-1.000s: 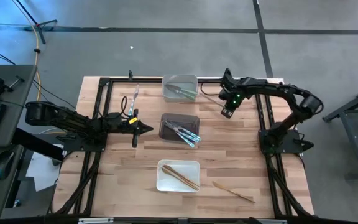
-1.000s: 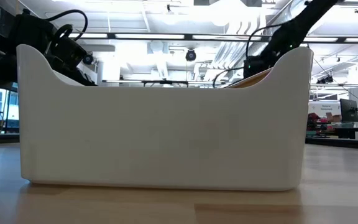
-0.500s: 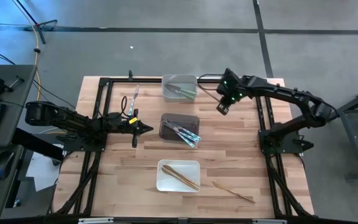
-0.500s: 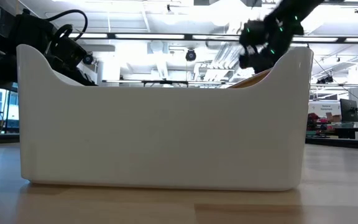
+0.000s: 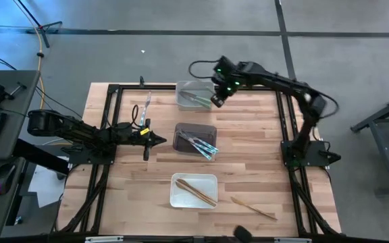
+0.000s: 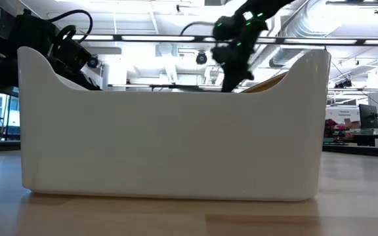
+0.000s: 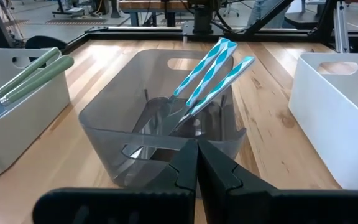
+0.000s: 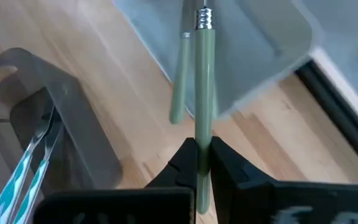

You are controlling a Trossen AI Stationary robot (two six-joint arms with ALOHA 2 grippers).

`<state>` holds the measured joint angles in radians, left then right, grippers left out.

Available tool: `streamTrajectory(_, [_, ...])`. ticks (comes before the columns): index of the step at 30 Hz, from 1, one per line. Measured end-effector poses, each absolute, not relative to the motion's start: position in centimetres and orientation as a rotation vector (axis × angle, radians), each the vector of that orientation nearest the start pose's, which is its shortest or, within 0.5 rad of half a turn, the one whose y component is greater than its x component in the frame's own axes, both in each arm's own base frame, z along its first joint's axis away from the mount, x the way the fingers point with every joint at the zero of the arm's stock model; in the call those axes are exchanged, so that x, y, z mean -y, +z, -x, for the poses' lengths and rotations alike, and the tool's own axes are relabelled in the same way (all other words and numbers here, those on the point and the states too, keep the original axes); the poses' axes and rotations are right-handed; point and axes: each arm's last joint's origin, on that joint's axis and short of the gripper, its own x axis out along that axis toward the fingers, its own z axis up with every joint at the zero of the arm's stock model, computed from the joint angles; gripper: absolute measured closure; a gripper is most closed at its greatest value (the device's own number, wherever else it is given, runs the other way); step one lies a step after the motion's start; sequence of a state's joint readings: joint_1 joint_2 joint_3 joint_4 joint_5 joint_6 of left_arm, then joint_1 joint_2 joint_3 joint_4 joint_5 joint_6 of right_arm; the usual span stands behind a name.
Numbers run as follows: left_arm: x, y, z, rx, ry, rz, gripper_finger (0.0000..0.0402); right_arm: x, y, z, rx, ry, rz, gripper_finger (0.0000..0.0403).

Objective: Sort silverware by color (type)
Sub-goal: Put the green table knife into the light gray bin

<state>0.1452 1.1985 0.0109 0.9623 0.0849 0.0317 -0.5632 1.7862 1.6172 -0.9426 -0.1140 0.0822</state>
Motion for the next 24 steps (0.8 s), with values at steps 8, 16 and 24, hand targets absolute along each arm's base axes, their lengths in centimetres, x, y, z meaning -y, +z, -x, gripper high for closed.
streamTrajectory(8, [-2.0,12.3,-16.4,-0.225,0.051,-0.013,0.0401,22.9,26.2,-37.1,-1.200,-0.371,-0.426,0.0403])
streamTrajectory(16, [-2.0,12.3,-16.4,-0.226,0.052,-0.013,0.0401,24.5,24.6,-39.4,-1.309,-0.349,-0.448,0.0403])
streamTrajectory(24, [-2.0,12.2,-16.4,-0.231,0.053,-0.012,0.0401,24.7,23.9,-39.4,-1.364,-0.349,-0.465,0.0403])
